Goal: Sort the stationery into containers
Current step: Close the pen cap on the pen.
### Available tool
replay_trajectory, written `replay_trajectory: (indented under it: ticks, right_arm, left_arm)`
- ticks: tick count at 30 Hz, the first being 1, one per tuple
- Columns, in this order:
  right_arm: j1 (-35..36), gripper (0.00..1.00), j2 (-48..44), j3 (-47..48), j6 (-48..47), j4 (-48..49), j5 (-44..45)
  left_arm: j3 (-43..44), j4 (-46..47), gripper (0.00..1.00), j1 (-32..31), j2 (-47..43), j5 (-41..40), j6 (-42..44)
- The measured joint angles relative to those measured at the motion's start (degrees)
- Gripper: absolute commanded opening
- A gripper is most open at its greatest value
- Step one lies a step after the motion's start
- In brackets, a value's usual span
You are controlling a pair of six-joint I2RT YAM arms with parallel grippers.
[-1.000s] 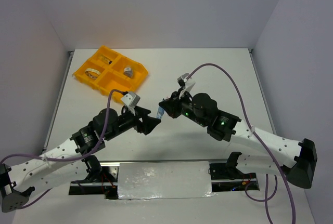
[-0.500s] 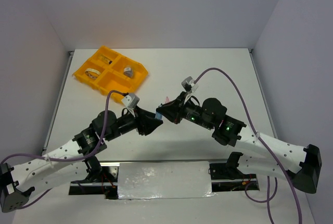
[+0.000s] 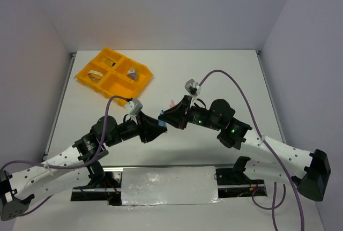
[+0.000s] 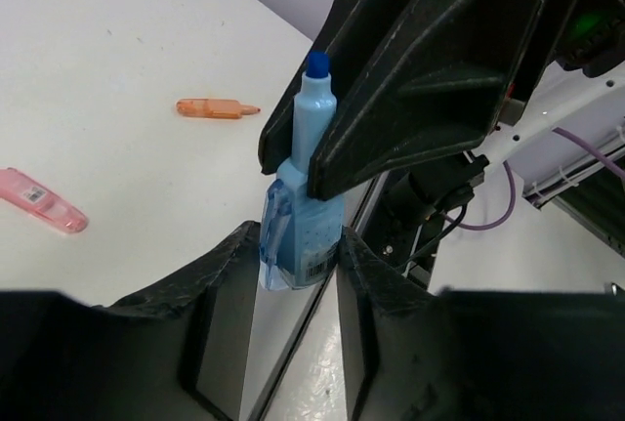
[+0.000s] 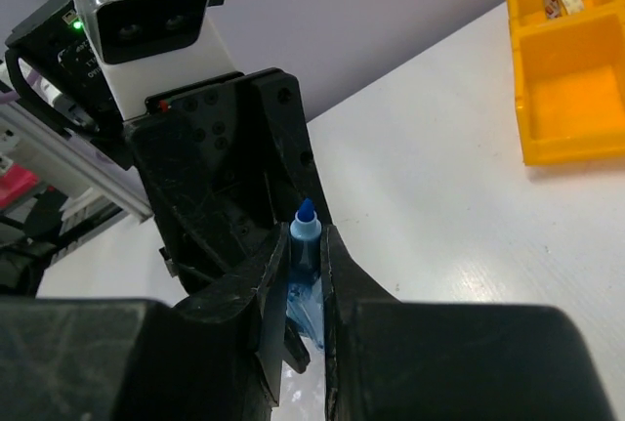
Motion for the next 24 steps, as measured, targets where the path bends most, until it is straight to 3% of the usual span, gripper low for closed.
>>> replay_trajectory:
  ticks: [2, 4, 8, 10, 14, 17, 24]
  right_arm:
    - [-1.01, 0.00, 0.00, -0.50, 0.85, 0.63, -1.25]
    - [-2.40, 0.00, -0.35, -1.09, 0.85, 0.66, -1.44]
    - [-3.28, 0.00, -1.07, -1.40, 0.59, 0.26, -1.27]
    - [-3.28, 0.00, -1.60, -1.40, 0.35, 0.22, -1.16]
    - [-3.69, 0.00, -2.47, -1.44, 0.20, -0.13, -0.31]
    - [-4.02, 0.00, -2.80, -1.70, 0.63, 0.09, -0.11]
    - [-4.61, 0.00, -2.86, -2.21, 0.85, 0.35, -2.03]
  left_arm:
    - [-0.02, -0.68, 0.71, 0.00, -0.26, -0.44, 0.57]
    - [-0.02, -1.25, 0.82, 0.00, -0.87, -1.77, 0.59]
    - [0.04, -3.52, 0.85, 0.02, -1.33, -4.83, 0.63]
    - [0.07, -5.09, 0.85, 0.02, -1.31, -5.86, 0.70]
    - [0.09, -6.27, 0.63, 0.02, -1.68, -6.54, 0.63]
    - [0.09, -5.20, 0.53, 0.02, -2.75, -5.25, 0.17]
    - [0.09, 1.62, 0.46, 0.04, -3.52, 0.52, -1.42]
